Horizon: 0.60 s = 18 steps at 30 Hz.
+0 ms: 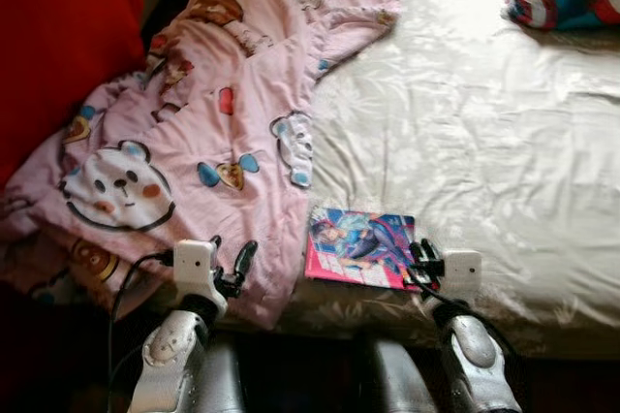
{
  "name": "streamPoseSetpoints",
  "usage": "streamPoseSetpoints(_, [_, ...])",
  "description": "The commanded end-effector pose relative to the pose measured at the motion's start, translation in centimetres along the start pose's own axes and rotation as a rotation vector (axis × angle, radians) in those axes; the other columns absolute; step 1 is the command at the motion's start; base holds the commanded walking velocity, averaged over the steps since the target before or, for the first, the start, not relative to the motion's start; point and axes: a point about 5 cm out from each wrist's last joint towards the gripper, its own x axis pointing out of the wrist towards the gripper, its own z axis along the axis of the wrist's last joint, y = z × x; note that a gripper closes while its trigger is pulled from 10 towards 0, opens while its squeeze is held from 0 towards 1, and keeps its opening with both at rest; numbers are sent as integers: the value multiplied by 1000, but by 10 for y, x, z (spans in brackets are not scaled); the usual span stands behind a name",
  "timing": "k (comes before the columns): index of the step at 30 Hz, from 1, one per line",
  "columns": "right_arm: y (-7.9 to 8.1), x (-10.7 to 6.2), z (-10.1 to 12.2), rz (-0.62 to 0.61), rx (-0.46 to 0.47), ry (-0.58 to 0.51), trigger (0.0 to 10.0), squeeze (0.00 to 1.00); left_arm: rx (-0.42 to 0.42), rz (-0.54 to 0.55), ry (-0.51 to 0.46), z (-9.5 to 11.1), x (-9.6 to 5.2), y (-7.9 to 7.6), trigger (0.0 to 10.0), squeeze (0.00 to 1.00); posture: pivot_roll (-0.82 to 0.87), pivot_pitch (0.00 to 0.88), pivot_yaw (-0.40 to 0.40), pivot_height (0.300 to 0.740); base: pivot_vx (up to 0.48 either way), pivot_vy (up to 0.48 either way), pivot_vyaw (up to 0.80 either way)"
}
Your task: Clean up the room
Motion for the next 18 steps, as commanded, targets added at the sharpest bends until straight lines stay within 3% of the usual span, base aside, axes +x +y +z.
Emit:
streamPoseSetpoints(1, [-14, -11, -12, -63, 3, 57, 10000, 0, -10, -11, 13, -4, -1, -6, 10000, 0, 69, 222, -32, 595, 0, 0, 0])
streamPoseSetpoints(13, [-27, -17, -22, -201, 18, 101, 10000, 0, 0, -1, 18, -4, -3, -3, 10000, 0, 73, 230, -28, 566, 0, 0, 0])
streamPoseSetpoints(18, [-31, -15, -21, -243, 99, 96, 10000, 0, 2, -2, 18, -4, -4, -3, 10000, 0, 74, 233, -22, 566, 0, 0, 0])
